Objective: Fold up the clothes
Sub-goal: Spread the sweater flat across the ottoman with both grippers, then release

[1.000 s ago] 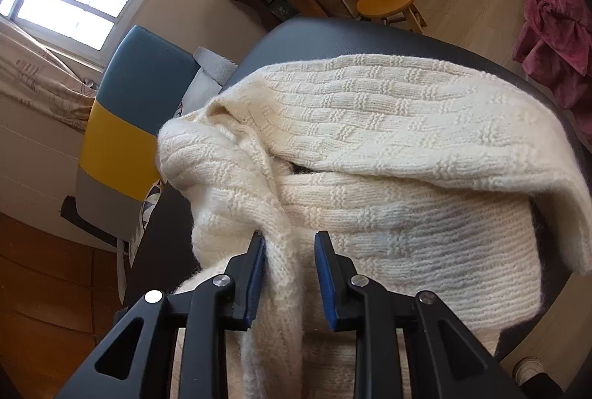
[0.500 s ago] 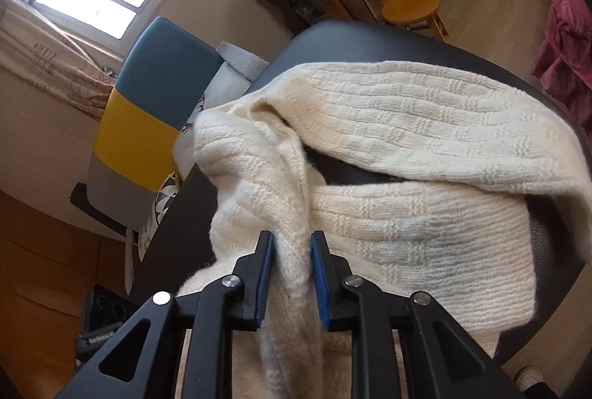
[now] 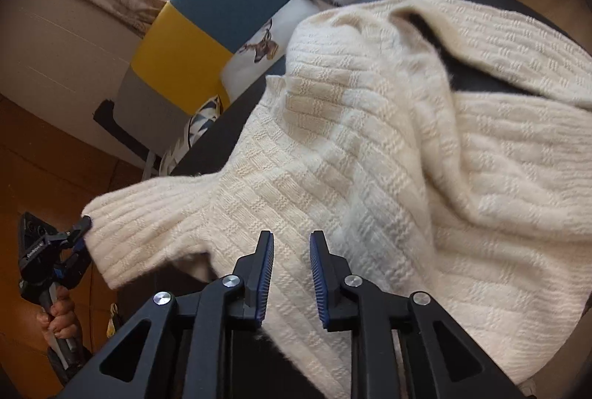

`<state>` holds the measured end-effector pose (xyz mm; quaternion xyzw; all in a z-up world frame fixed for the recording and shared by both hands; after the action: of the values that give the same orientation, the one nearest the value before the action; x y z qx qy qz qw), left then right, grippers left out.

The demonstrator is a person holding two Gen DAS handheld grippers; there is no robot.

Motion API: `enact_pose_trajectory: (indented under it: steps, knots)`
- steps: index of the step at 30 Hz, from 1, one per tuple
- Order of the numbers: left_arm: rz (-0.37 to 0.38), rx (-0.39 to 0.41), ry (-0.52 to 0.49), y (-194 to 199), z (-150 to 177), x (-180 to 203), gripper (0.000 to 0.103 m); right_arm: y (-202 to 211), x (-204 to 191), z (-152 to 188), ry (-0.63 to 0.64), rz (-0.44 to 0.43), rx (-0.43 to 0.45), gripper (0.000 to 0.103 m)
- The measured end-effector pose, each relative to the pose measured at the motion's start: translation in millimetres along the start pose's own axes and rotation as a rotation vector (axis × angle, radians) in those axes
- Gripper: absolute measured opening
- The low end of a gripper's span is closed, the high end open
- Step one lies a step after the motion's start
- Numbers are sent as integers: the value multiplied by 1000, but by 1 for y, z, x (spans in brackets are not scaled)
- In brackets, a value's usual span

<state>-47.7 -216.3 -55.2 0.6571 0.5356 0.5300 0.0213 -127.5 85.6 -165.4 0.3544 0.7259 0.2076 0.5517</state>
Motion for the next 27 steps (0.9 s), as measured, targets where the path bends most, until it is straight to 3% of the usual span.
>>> enact_pose_trajectory:
  steps: [2,6,8,11,15,21,25,27]
  knots:
    - [-85,-48,8,-2,17,-36,20,-13,-4,9,26,38,-27,23]
    - [-152,-151,126,-24,69,-85,23,-33,-15,26,83,92,-80,24]
    - [-151,-134,161,-15,74,-100,24,-40,-21,34,110,110,-102,24]
    - [-148,-107,213,-1,82,-122,37,-49,-38,49,154,80,-122,24]
    - [-145,-71,283,18,93,-152,37,-60,-63,62,224,80,-126,24]
    - [-205,-113,149,-28,80,-145,42,-73,-81,64,321,176,-129,24]
    - [-218,-173,9,-61,77,-132,47,-77,-73,60,326,235,-133,24]
    - [-244,-182,-41,-71,76,-129,44,-79,-65,56,302,260,-134,24]
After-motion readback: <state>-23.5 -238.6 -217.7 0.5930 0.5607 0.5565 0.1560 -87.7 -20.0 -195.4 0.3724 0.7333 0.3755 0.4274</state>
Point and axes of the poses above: each gripper's, at about its wrist camera, not at the fingertips, and y roughly against the way its jaws point, x to its right, z to its underside, the point moved 5 cm from there along -y, roughly the way its jaws point, and after that the axes turned 3 degrees about -y, right-handed, at the moved point
